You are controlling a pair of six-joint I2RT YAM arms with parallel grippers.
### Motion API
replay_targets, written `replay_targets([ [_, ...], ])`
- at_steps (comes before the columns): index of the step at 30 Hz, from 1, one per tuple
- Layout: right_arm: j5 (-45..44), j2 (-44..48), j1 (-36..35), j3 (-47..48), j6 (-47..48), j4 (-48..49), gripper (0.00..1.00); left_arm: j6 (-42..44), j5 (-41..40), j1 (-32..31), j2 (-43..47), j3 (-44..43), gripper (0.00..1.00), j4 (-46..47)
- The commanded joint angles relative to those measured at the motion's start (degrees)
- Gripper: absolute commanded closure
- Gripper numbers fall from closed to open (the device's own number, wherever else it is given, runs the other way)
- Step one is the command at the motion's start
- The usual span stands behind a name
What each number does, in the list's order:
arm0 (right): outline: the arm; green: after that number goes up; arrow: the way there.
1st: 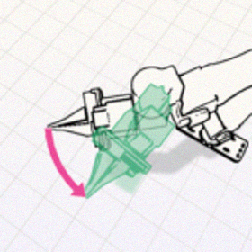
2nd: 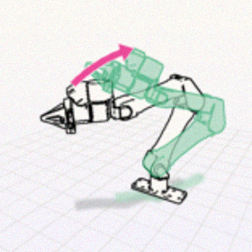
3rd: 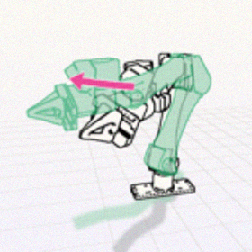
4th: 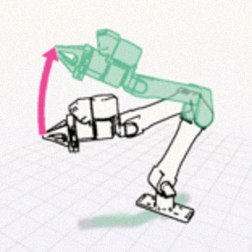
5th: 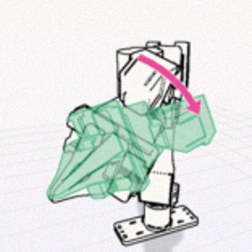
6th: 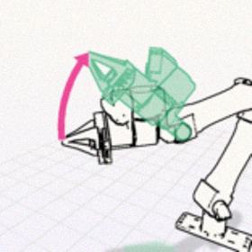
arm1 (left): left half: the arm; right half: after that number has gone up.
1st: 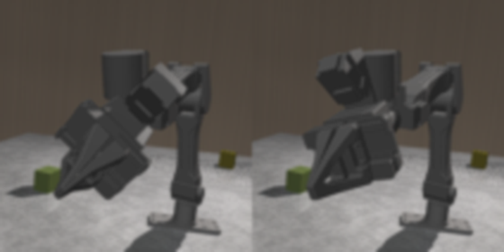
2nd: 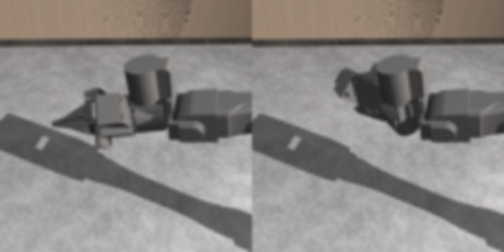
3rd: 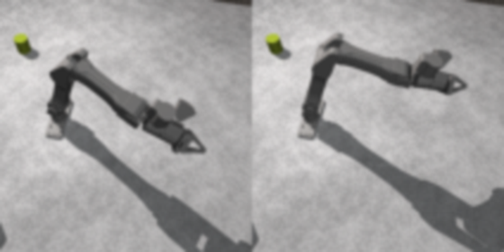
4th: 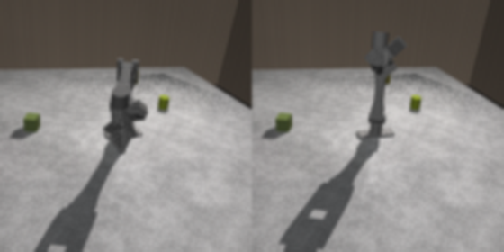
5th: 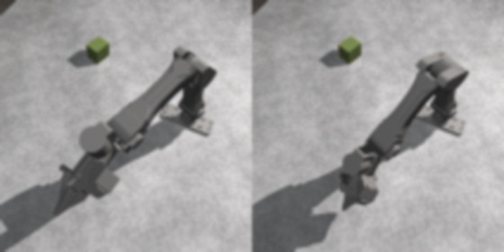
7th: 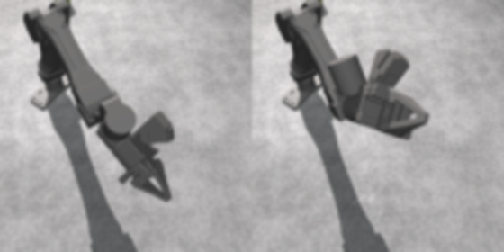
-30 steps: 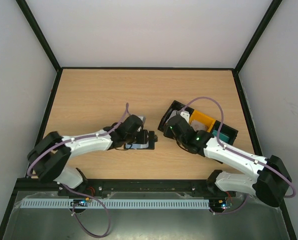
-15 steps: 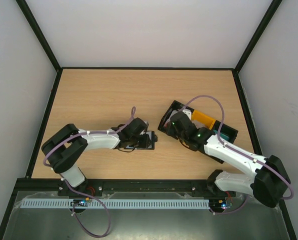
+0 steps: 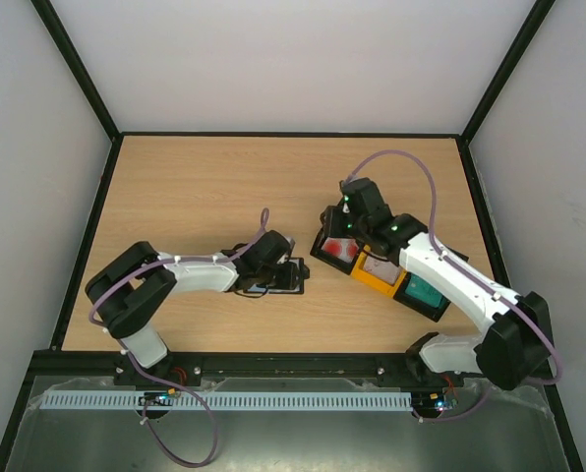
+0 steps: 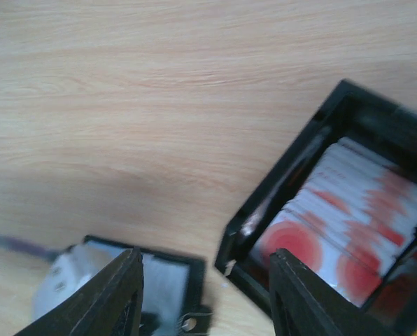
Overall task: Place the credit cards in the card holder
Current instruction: Open the card holder at the center of the board.
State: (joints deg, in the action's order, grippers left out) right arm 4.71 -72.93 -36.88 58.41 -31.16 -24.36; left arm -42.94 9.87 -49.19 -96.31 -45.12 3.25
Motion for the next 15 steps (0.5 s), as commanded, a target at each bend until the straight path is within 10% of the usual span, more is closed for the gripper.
replay_targets([
  [1,4.4,-3.1,6.0,4.4,10.3,-6.2,0.53,0.7,-1.5,1.2,4.6,-1.7,0.60,-2.0],
  [15,0.9,-21.6,7.9,16.7,36.4,-21.6,0.61,-5.9,1.5,3.9,-3.2,-12.2,0.62,1.8],
])
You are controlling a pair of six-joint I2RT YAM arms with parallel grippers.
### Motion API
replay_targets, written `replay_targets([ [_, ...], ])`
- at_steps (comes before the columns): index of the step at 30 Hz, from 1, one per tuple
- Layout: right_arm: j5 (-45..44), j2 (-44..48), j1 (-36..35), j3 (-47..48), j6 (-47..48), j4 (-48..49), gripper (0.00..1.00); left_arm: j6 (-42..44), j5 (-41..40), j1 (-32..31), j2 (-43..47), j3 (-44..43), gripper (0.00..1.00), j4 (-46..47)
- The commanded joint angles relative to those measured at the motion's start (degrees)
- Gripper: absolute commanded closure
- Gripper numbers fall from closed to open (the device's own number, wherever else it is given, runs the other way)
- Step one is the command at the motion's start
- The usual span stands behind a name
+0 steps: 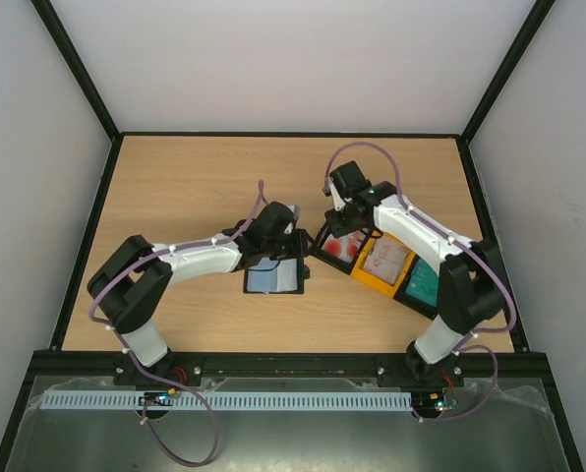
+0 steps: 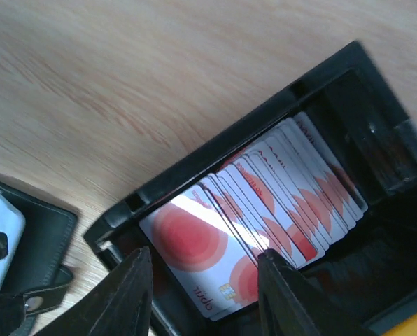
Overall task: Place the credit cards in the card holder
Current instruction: Open the card holder at the center of the board, then pick up the credit card from the storage box.
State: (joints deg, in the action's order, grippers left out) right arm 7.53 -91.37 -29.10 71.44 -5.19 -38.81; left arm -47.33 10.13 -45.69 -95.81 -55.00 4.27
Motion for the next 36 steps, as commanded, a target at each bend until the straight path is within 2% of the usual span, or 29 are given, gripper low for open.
replay_targets([
  [1,-2.2,-4.1,0.1,4.0,11.8,-7.6,0.61,-1.6,1.2,0.4,-4.5,-2.7,0.63,1.1],
  [8,-0.6,-10.7,0.3,5.2,18.4,-9.2,0.63,-2.6,2.7,0.4,-8.1,-3.8,0.64,2.6],
  [16,3.6,-16.6,1.9,5.5,21.6,-8.9,0.53,-3.4,3.1,0.4,-10.5,-4.0,0.64,3.2],
  [22,4.5,-20.6,2.6,6.2,22.2,-9.0,0.52,-3.3,2.9,0.6,-12.3,-5.1,0.66,3.0],
  [25,6.1,-22.0,2.7,6.7,22.3,-9.8,0.58,-3.2,2.4,1.2,-12.7,-5.3,0.68,2.5],
  [29,8.5,-21.6,2.8,7.1,22.2,-10.6,0.75,-2.3,2.6,2.2,-13.4,-6.3,0.70,1.8],
  [36,10.4,-17.5,2.8,6.1,20.8,-11.2,0.80,-1.2,2.5,3.0,-14.9,-8.7,0.71,0.4],
])
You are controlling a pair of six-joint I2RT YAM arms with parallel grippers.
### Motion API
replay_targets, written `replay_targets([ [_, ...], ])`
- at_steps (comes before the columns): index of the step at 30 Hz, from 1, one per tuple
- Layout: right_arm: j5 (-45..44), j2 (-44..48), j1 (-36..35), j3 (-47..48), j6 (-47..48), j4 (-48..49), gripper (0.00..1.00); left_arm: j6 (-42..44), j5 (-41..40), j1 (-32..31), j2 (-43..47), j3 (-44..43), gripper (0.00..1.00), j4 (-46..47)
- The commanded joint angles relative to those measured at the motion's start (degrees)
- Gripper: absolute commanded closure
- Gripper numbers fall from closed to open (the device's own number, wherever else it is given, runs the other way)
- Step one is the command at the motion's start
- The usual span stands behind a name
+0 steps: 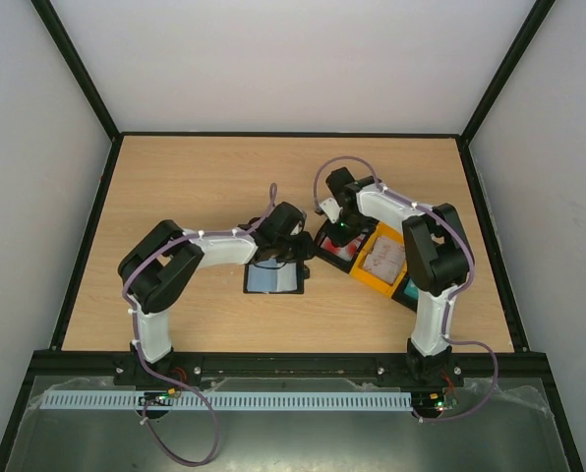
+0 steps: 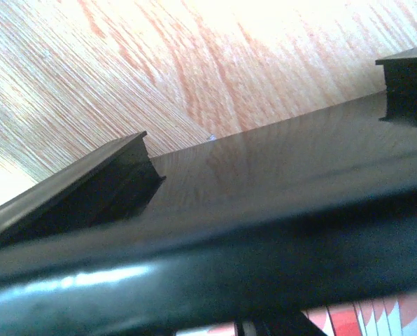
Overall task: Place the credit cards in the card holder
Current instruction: Pick up the credit card from the storage box.
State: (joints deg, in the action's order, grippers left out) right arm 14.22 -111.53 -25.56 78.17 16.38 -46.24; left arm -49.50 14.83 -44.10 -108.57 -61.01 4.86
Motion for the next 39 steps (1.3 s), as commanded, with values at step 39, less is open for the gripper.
replay_targets([
  [39,5.1,9.3,-0.7,-9.3,-3.2,0.6,0.82,3.1,-1.6,3.8,0.5,-6.3,0.70,-4.8],
])
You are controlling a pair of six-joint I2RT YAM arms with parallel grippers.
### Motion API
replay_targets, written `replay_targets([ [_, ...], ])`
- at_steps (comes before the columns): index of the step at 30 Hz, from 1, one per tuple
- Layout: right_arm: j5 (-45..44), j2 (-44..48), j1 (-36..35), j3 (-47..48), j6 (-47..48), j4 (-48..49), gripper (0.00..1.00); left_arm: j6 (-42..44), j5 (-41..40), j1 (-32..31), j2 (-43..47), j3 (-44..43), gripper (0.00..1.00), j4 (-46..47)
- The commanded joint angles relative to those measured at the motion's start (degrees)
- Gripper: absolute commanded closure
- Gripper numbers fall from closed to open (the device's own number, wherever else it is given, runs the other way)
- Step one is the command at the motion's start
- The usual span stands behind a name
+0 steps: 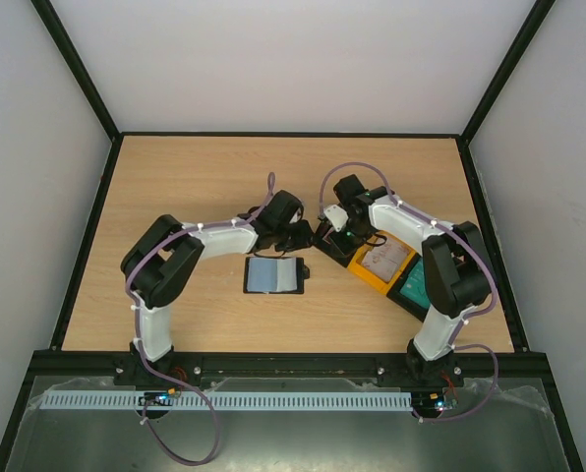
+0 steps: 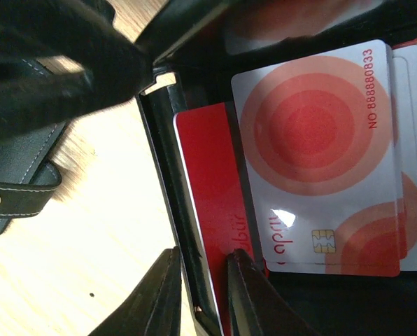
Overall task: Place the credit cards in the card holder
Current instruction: Pick up the credit card from the storage box.
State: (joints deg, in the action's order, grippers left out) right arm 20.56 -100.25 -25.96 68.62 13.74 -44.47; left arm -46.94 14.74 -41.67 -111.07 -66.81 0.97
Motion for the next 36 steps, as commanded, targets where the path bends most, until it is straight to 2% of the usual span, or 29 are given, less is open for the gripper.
replay_targets([
  [1,-1.3,-2.3,-0.3,0.4,-0.5,-1.1,0.84,0.6,-1.6,1.4,3.2,-0.4,0.70,-0.9],
  [7,-1.2,-2.4,-0.3,2.4,-1.2,-1.2,0.98,1.2,-2.4,1.8,5.1,0.0,0.70,-1.6],
  [11,-3.0,0.4,-0.3,2.4,-1.6,-0.2,0.98,1.4,-3.5,1.8,6.8,0.5,0.70,-1.9],
  [15,-8.3,4.5,-0.3,2.2,-3.5,2.1,0.98,1.2,-5.5,1.9,9.3,1.8,0.70,-1.7],
  [19,-11.7,10.2,-0.3,2.1,-5.6,3.5,0.98,0.6,-8.1,1.8,13.5,4.1,0.67,-0.3],
  [22,-12.3,14.1,-0.3,2.9,-11.3,4.0,0.98,0.1,-9.3,1.9,17.0,6.2,0.62,1.0],
  [26,-5.8,17.1,-0.3,6.1,-18.2,3.4,0.98,-0.4,-11.1,1.8,23.5,10.1,0.49,4.2],
  [31,-0.2,21.0,-0.3,4.1,-29.5,7.7,0.98,1.0,-13.8,1.9,32.9,14.6,0.35,7.5],
  [36,17.4,24.3,-0.4,-2.9,-47.0,19.3,0.98,3.5,-10.6,2.0,41.1,16.8,0.18,7.3],
])
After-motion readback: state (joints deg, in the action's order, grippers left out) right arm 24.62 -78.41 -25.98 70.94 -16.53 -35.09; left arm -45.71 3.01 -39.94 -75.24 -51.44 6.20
